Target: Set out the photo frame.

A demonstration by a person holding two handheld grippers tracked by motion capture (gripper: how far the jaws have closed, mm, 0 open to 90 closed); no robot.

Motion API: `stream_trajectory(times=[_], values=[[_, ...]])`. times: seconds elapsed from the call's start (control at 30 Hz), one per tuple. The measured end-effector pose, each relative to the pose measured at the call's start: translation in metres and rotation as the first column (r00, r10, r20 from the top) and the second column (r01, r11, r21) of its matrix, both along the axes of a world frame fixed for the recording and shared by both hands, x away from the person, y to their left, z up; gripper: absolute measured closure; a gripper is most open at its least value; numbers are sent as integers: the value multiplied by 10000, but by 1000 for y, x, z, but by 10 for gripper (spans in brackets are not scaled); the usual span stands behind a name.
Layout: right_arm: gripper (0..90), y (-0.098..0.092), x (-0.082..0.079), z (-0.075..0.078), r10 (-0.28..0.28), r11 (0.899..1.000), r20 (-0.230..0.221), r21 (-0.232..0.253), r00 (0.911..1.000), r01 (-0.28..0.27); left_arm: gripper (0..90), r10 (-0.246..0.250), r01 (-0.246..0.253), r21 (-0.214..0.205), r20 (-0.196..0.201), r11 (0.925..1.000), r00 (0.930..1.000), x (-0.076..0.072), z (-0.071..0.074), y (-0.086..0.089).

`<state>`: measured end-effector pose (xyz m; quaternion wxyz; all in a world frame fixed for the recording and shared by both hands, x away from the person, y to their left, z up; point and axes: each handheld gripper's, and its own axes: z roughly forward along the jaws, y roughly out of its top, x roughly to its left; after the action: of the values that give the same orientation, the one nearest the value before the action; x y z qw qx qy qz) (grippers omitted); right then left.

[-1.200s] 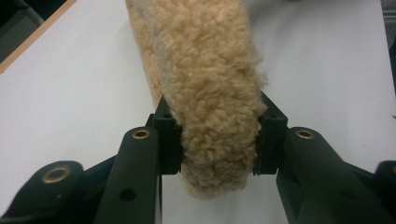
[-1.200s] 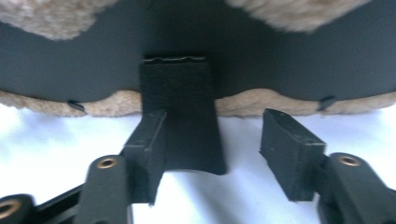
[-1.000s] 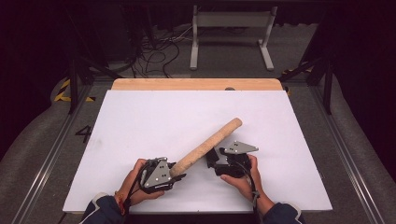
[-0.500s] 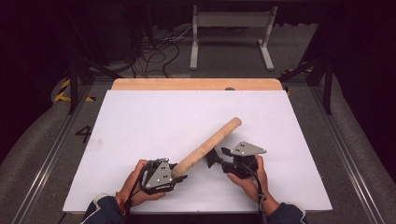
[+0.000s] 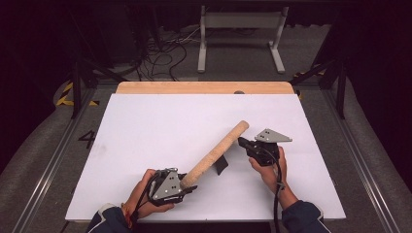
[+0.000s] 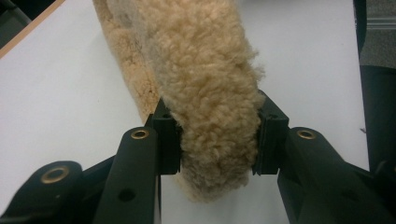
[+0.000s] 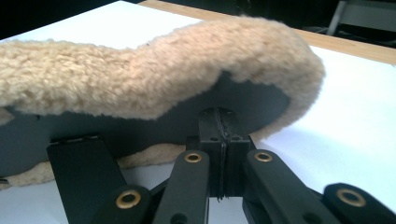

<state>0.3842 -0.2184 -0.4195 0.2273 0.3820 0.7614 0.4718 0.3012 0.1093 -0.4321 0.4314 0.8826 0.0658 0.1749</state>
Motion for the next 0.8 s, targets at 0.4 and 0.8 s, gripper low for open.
stream_trajectory(times=[0.4,0.8], values=[[900,8,11,1,221,9997,32,58,9997,-222,612,-353,353,-67,35,9994,9994,-11,-1,-10],[900,18,22,1,105,9997,-144,225,9998,-102,556,-317,316,-151,-63,9994,9995,-15,-2,-20]])
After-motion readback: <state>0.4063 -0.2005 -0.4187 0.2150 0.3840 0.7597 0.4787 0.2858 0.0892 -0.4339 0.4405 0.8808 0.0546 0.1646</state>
